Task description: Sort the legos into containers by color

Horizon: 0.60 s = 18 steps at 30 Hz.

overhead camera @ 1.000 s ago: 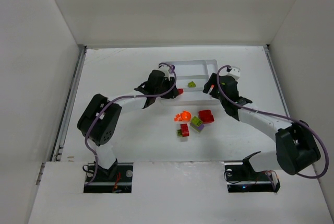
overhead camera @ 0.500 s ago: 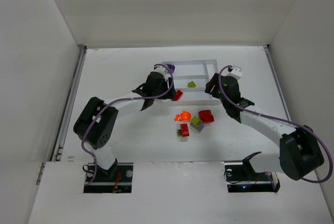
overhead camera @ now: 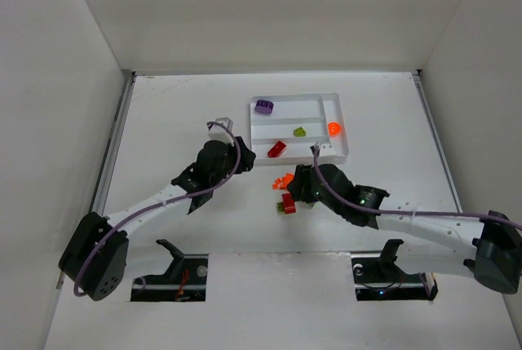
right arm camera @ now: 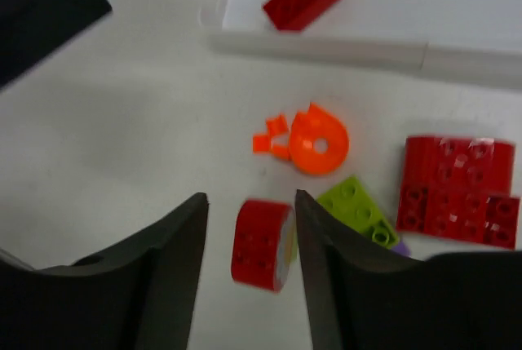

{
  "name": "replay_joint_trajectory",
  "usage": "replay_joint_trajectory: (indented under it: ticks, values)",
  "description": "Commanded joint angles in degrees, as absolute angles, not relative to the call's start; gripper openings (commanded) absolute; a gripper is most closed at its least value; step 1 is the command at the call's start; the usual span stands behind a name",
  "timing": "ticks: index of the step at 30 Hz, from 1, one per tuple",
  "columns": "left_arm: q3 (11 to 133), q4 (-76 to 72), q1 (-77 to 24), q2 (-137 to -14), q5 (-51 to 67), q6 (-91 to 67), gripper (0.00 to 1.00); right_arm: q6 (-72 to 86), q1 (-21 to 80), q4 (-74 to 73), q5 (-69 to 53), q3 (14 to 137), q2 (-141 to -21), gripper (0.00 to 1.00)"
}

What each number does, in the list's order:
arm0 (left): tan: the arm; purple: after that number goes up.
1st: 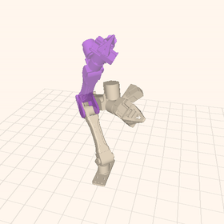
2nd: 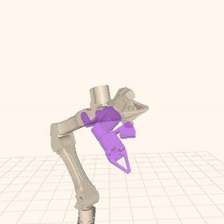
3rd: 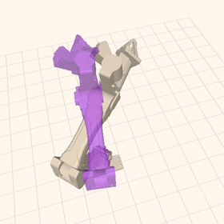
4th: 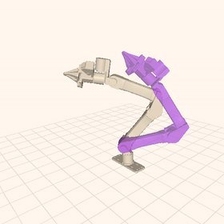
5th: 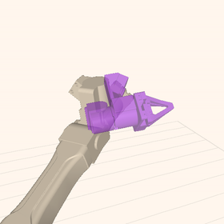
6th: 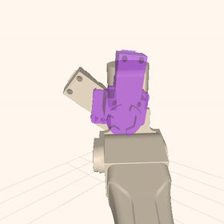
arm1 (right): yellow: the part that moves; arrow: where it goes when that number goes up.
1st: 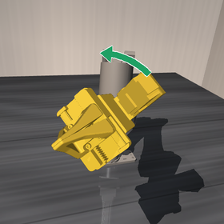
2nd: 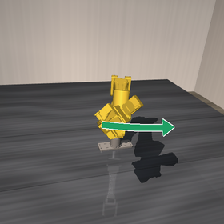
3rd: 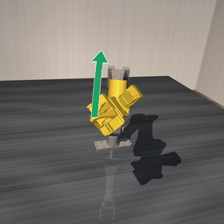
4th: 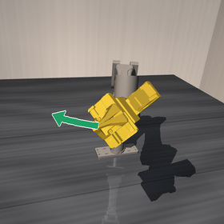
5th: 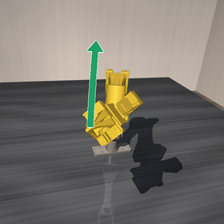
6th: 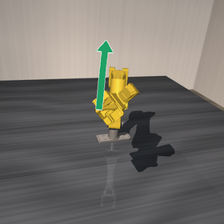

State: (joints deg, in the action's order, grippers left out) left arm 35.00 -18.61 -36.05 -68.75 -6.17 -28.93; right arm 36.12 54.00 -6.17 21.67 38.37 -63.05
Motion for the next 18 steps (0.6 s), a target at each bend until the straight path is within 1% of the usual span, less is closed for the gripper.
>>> replay_joint_trajectory:
  ticks: [1,3,6,10,15,18]
  values:
    - [30.51,-19.86,-37.65,-64.96,-7.03,-31.90,0.42,41.38,59.35,-15.37,24.43,37.44,-62.23,0.60]
    - [28.49,-19.95,-38.71,-63.64,-7.38,-32.87,0.43,43.32,61.99,-16.96,25.40,37.88,-62.84,0.68]
    - [25.93,-21.18,-40.03,-62.76,-7.73,-35.06,0.43,44.56,64.02,-18.45,25.66,39.90,-66.43,0.71]
    - [23.91,-21.62,-41.61,-61.88,-7.21,-37.00,0.43,44.82,64.64,-18.37,25.75,42.53,-72.06,0.71]
    - [21.27,-20.31,-43.81,-58.98,-7.12,-38.75,0.44,44.21,64.73,-18.02,25.93,44.91,-76.37,0.70]
    - [20.31,-18.55,-45.21,-57.66,-7.12,-39.90,0.45,43.68,64.47,-17.84,26.02,46.05,-78.83,0.63]
